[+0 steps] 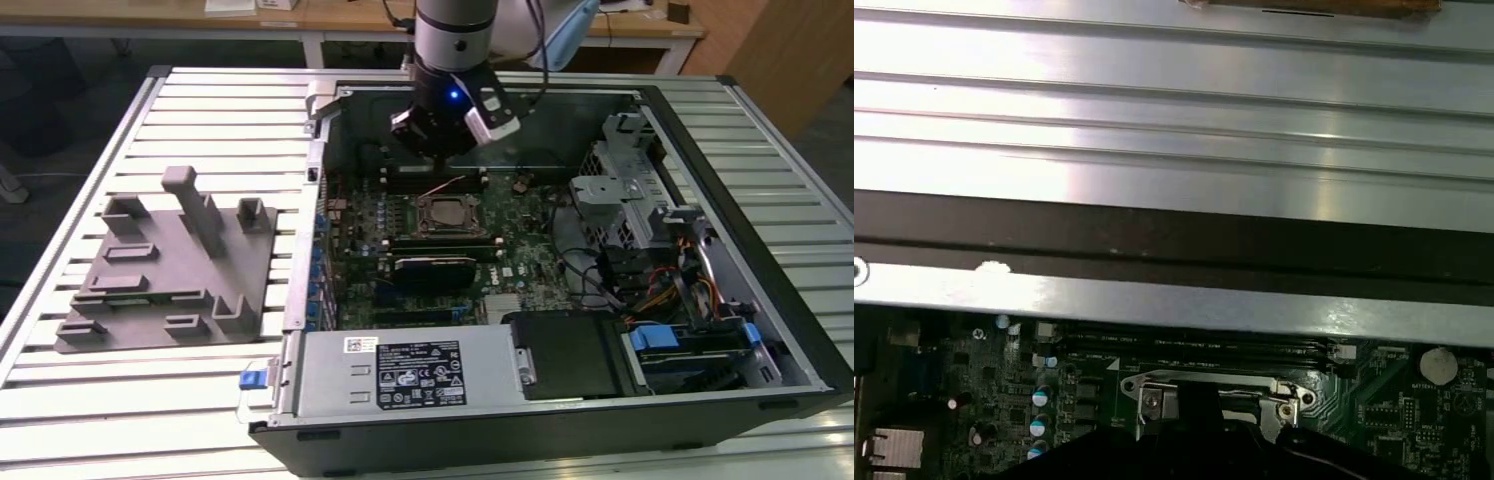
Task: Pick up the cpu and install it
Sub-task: 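Install the first cpu locking lever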
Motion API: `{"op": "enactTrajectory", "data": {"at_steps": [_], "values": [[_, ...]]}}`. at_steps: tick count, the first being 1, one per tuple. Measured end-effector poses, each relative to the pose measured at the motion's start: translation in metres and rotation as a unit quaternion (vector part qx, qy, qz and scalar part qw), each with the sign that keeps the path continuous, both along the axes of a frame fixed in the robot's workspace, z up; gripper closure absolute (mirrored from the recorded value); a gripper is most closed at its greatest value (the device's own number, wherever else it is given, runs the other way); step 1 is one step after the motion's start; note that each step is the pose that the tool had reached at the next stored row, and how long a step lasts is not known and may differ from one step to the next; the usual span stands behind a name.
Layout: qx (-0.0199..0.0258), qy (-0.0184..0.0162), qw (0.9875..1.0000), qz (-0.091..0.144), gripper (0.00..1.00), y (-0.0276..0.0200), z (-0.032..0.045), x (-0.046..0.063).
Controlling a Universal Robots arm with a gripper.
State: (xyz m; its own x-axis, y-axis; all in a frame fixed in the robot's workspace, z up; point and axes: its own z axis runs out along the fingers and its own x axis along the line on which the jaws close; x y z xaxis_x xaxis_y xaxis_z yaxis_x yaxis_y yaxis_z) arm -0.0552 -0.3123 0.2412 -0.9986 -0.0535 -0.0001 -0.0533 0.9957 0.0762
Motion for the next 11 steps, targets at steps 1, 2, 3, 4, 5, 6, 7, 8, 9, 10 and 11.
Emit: {"op": "enactTrajectory", "data": {"at_steps": [1, 2, 3, 4, 5, 6, 7, 8, 9, 10, 11], "values": [[0.0000, 0.0000, 1.0000, 0.001, 0.89, 0.0000, -0.0005, 0.0015], [0.0000, 0.0001, 1.0000, 0.001, 0.89, 0.0000, -0.0010, 0.0029], [0.0000, 0.0000, 1.0000, 0.002, 0.89, 0.0000, -0.0016, 0.0046], [0.0000, 0.0000, 1.0000, 0.002, 0.89, 0.0001, -0.0024, 0.0062], [0.0000, 0.0001, 1.0000, 0.002, 0.89, 0.0001, -0.0033, 0.0072], [-0.0001, 0.0000, 1.0000, 0.002, 0.89, 0.0002, -0.0042, 0.0079], [-0.0001, 0.0001, 1.0000, 0.002, 0.89, 0.0003, -0.0051, 0.0087], [-0.0001, 0.0001, 1.0000, 0.002, 0.89, 0.0004, -0.0062, 0.0092], [-0.0001, 0.0001, 1.0000, 0.002, 0.89, 0.0004, -0.0071, 0.0098], [-0.0001, 0.0001, 1.0000, 0.003, 0.89, 0.0005, -0.0080, 0.0102], [0.0000, 0.0000, 1.0000, 0.003, 0.89, 0.0005, -0.0087, 0.0106]]}}
